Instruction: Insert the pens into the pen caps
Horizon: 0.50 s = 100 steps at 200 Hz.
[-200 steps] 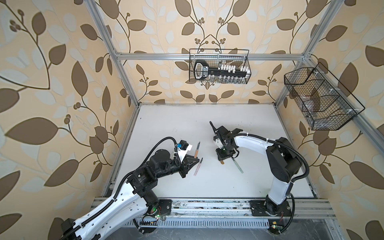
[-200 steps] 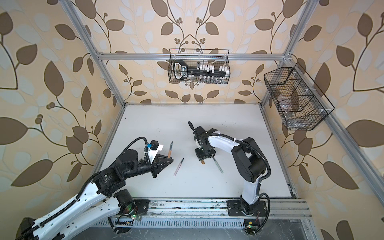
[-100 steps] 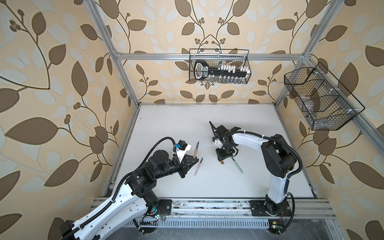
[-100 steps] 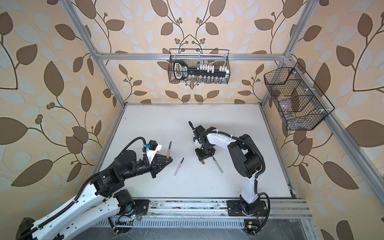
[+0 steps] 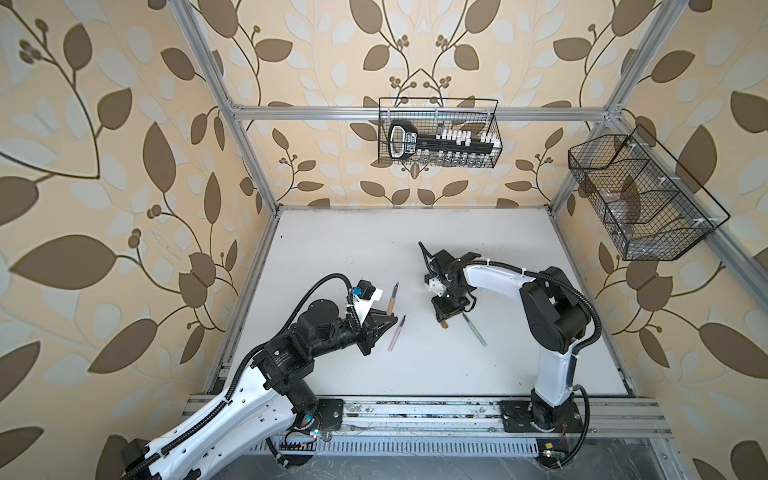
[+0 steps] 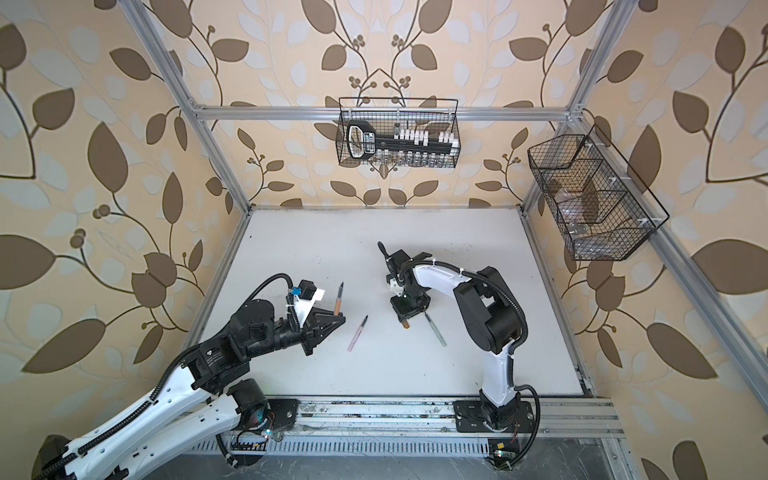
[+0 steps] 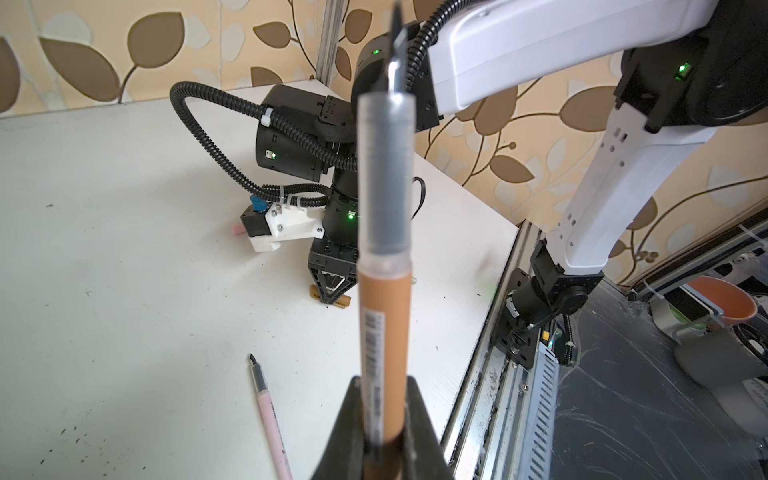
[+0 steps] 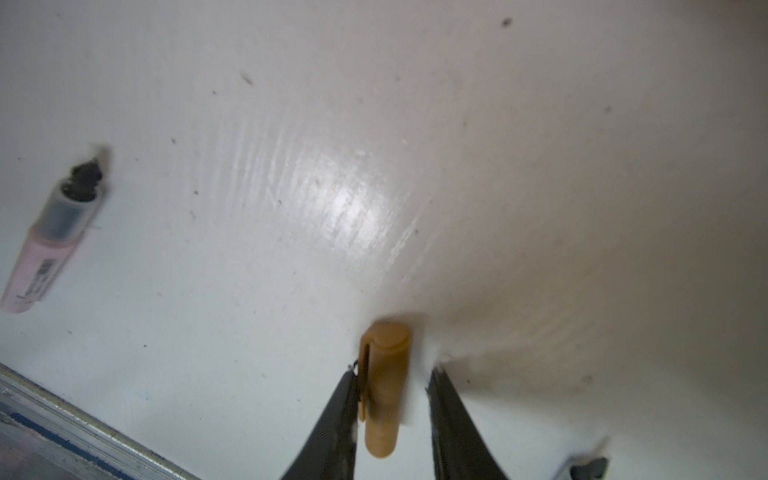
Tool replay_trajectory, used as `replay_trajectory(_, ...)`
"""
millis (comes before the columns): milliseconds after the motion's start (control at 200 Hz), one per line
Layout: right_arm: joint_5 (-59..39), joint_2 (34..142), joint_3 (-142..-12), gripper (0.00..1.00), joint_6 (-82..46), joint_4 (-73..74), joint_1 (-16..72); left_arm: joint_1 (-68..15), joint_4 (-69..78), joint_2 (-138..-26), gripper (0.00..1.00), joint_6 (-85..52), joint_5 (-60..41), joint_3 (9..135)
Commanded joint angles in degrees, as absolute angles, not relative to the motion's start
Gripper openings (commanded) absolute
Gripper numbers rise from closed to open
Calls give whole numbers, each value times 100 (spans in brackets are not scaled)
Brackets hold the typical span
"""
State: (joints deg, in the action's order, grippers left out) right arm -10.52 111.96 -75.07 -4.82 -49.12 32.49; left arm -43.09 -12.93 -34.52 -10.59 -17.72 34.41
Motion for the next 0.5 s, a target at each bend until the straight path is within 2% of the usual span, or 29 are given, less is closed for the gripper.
replay_trajectory(0, -991, 11475, -7567, 28, -353, -4996, 3313, -4309, -1213, -3463, 0, -1011, -1793, 3553)
replay_trajectory(255, -890, 11408, -7540, 22, -508, -4985, 3427, -4307, -1228, -3445, 0, -1011, -1793, 3564)
replay_trajectory(495, -1228, 10848, -7321, 18, -634, -4768, 3410, -4312, -1230, -3489, 0, -1002, -1867, 3595)
